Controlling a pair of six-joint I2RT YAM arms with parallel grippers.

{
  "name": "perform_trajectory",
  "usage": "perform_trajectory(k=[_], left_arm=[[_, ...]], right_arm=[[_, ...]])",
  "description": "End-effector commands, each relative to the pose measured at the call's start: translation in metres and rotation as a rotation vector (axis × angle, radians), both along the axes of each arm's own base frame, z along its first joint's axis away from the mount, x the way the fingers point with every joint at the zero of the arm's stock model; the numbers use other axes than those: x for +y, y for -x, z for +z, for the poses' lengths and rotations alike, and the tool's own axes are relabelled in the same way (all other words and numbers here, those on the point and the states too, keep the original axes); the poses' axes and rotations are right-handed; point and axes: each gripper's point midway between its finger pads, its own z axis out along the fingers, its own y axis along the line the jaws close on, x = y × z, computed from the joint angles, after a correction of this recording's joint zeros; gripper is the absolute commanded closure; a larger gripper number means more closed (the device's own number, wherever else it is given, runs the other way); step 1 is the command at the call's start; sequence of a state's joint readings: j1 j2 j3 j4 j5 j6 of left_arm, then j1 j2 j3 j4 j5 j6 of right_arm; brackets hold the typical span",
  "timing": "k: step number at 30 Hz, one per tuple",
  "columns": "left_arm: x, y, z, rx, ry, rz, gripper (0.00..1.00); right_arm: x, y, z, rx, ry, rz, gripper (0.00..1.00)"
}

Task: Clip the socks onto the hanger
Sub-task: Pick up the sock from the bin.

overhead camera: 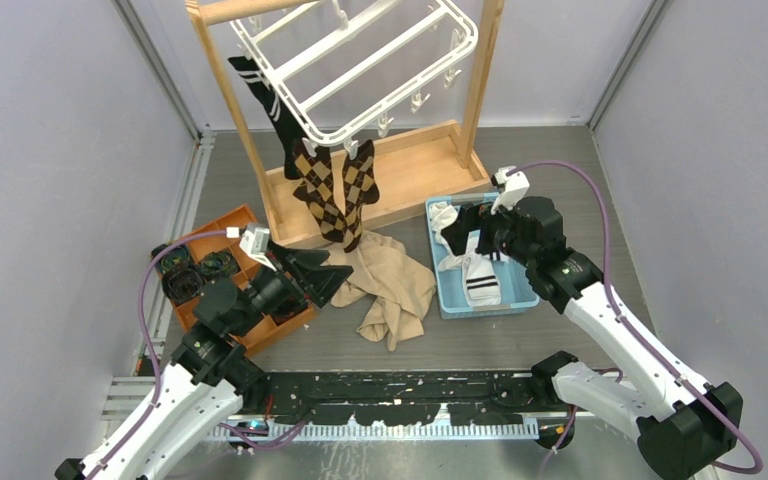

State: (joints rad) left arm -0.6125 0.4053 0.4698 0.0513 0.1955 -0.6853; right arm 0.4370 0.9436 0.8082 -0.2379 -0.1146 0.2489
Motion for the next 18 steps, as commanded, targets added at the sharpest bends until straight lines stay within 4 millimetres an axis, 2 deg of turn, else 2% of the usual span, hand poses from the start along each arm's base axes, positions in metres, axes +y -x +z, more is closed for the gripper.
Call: perform_trajectory(k=[1, 5, 9, 13, 18], left_arm=[[0.003, 0.004, 0.022, -0.036, 0.113, -0.001, 0.09], [0.009, 0.004, 0.018, -0.025, 0.165, 0.026, 0.10], [0.014, 0.002, 0.010, -0.005, 0.183, 0.056, 0.13], [0.015, -0.002, 0.007, 0.003, 0.187, 0.075, 0.15], [0.012, -0.002, 0.009, 0.006, 0.165, 0.066, 0.17]], right_arm=[[-0.008, -0.018, -0.004, 0.047, -0.063, -0.041, 0.01], [-0.028, -0.024, -0.035, 0.161, -0.053, -0.170, 0.08], [-0.058, -0.030, -0.066, 0.273, 0.017, -0.358, 0.29], [-0.076, -0.031, -0.095, 0.436, 0.058, -0.514, 0.31], [-0.090, -0.032, -0.109, 0.480, -0.041, -0.732, 0.33]])
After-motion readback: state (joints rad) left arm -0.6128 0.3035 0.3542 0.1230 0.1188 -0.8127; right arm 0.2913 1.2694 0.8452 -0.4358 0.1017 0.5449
